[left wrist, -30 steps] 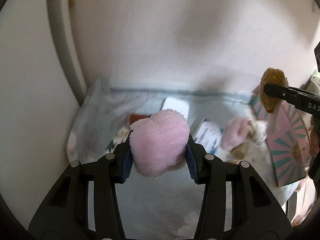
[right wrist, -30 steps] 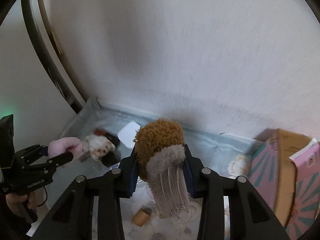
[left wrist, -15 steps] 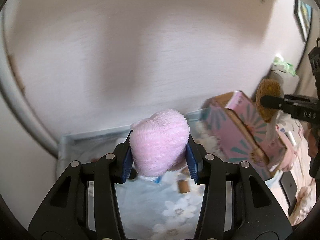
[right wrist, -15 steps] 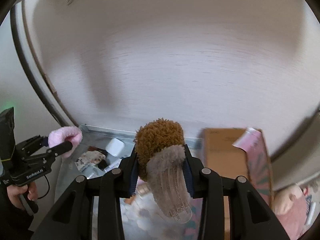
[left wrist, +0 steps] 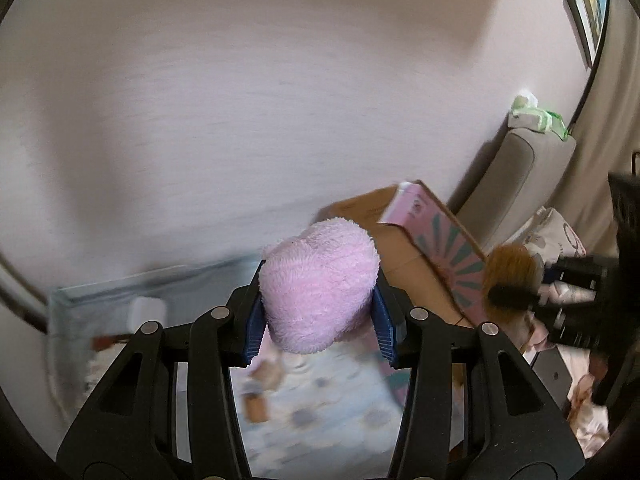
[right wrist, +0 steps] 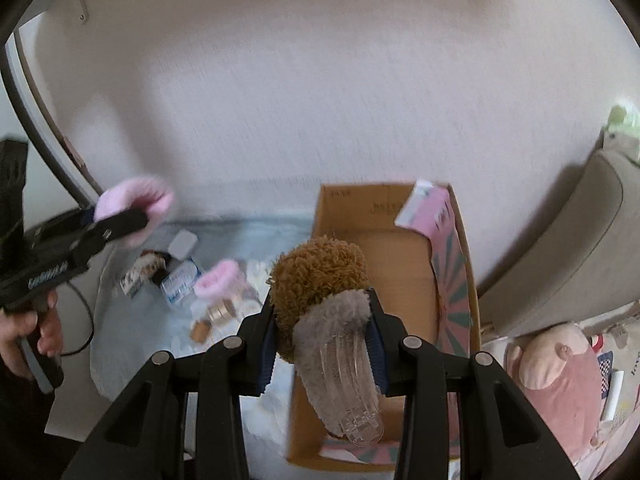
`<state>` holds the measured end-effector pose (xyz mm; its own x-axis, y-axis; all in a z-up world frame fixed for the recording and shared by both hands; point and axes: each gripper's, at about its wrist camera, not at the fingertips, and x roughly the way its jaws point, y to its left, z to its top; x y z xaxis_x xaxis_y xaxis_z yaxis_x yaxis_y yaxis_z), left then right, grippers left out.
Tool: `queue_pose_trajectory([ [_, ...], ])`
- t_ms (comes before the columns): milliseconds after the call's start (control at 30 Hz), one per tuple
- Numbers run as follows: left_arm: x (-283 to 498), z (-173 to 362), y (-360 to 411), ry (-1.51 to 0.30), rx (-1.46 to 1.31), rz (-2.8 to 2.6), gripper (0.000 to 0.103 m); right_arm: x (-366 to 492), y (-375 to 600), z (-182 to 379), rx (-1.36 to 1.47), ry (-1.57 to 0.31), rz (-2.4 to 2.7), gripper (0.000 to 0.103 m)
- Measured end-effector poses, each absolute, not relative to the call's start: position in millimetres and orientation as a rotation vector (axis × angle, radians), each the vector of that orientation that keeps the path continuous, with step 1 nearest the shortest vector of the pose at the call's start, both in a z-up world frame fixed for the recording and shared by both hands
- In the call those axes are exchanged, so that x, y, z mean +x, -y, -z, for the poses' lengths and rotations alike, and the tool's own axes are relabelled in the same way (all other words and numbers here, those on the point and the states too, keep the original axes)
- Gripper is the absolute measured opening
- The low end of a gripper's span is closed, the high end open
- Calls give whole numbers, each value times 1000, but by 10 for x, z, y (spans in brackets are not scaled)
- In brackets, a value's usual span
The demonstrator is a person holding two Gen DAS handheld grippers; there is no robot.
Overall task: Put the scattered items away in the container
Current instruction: 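Carry brush in right tool and pouch in left tool over the cardboard box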
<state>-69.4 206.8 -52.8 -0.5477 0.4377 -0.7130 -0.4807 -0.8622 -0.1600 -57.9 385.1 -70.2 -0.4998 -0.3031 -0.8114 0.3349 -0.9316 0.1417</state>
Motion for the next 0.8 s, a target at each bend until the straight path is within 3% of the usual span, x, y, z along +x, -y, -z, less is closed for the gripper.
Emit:
queue_pose_trajectory([
  [267, -806, 908, -2971, -133, -1136, -2337, 42, -554, -4101, 1139, 1388, -48, 2326, 36],
  [667, -944, 1183, -3401, -175, -1248, -2316, 42, -708, -4319, 1350, 1403, -70, 2232, 36],
  [733, -975, 1198, -3400, -142, -1281, -2309, 53, -719, -4313, 1366, 1414, -86, 2222, 37],
  [767, -991, 1207, -3406, -139, -1300, -2306, 87, -730, -4308, 1375, 1414, -92, 2223, 44],
  [800, -1001, 1210, -3408, -140, -1321, -2307, 101, -734, -4311, 1382, 1411, -86, 2216, 49],
])
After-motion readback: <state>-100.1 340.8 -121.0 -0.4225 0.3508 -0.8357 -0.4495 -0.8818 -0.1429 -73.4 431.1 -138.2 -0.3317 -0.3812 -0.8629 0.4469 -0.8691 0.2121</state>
